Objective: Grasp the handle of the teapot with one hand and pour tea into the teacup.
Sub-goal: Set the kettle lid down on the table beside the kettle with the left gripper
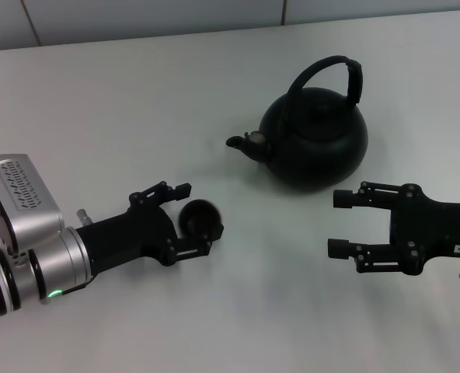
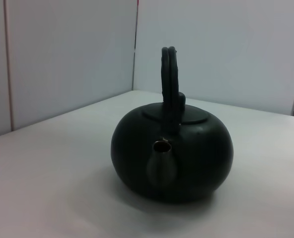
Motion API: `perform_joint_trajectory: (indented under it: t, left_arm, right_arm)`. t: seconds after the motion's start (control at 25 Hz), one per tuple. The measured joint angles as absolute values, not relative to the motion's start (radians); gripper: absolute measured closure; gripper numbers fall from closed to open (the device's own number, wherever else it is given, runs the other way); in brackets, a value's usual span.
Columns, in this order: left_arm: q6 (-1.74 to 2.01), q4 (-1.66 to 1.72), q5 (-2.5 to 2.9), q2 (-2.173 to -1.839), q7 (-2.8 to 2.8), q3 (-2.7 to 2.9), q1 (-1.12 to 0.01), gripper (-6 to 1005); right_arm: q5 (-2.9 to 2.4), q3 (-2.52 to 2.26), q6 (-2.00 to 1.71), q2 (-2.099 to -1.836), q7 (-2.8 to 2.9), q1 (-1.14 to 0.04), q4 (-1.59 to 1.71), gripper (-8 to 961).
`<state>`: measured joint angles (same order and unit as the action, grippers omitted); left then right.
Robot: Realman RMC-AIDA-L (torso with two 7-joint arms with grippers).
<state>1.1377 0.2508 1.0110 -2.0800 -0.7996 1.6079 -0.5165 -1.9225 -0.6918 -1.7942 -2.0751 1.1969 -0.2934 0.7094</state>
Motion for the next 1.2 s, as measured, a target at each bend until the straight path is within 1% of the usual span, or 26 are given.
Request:
perform_joint_trajectory:
  t: [0.04, 0.2, 0.76, 0.92, 1.08, 1.2]
  left_arm:
    - [1.136, 0.254, 1.015, -2.08, -0.8, 1.614, -0.516, 276]
    - [1.135, 0.256, 1.011, -2.08, -0.801, 1.634, -0.516, 128]
    - [1.135, 0.262, 1.01, -2.08, -0.801, 1.639, -0.511, 129]
    - [1.141, 0.298, 1.01, -2.08, -0.8, 1.643, -0.49, 128]
    - [1.142, 0.375, 1.01, -2.08, -0.802, 1.652, -0.445, 128]
    - [1.142, 0.39, 1.011, -2.08, -0.802, 1.662, -0.436, 128]
  right_arm:
    - [-1.922, -0.692, -1.794, -2.075, 1.197, -0.293, 0.71, 168]
    - [-1.922, -0.692, -1.794, -2.076, 1.198, -0.293, 0.71, 169]
    - [-1.922, -0.692, -1.796, -2.077, 1.199, -0.293, 0.709, 168]
    - [-1.922, -0.692, -1.797, -2.077, 1.2, -0.293, 0.708, 168]
    - [-1.923, -0.692, -1.798, -2.077, 1.202, -0.294, 0.709, 169]
    - [-1.924, -0.692, -1.798, -2.077, 1.202, -0.297, 0.709, 169]
